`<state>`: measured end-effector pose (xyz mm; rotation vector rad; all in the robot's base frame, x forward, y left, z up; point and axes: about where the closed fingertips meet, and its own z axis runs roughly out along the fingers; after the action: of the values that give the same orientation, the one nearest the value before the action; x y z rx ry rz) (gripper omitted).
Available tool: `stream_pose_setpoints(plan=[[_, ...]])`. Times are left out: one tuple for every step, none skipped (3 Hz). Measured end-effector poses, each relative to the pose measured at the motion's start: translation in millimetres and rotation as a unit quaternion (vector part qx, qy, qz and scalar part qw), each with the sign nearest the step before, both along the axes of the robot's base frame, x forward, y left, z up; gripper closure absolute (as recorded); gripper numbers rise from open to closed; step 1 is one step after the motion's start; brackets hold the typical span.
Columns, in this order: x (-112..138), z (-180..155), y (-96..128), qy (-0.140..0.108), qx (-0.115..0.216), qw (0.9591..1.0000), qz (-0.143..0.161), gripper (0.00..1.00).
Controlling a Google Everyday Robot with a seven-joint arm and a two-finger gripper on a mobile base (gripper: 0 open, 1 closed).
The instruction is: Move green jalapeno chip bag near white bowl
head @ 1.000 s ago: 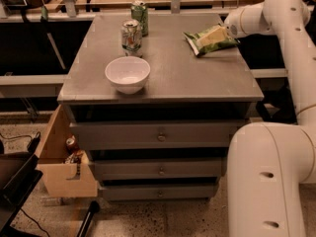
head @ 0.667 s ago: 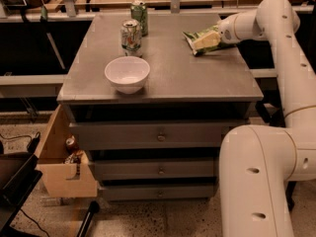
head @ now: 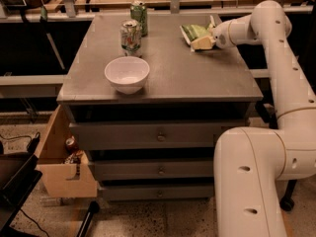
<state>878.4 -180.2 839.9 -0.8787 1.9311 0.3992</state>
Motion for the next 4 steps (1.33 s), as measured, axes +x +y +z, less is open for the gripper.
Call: stream_pose_setpoints(plan=[[0.7,-1.8,2.2,0.001,0.000,1.0000,0.001,0.87],[0.7,1.4,2.3,0.001,0.000,1.0000,0.001,1.00],[0.0,3.9,2.5,0.001,0.000,1.0000,0.001,1.00],[-0.6,3.9,2.6,0.001,0.000,1.0000,0.001,1.00]])
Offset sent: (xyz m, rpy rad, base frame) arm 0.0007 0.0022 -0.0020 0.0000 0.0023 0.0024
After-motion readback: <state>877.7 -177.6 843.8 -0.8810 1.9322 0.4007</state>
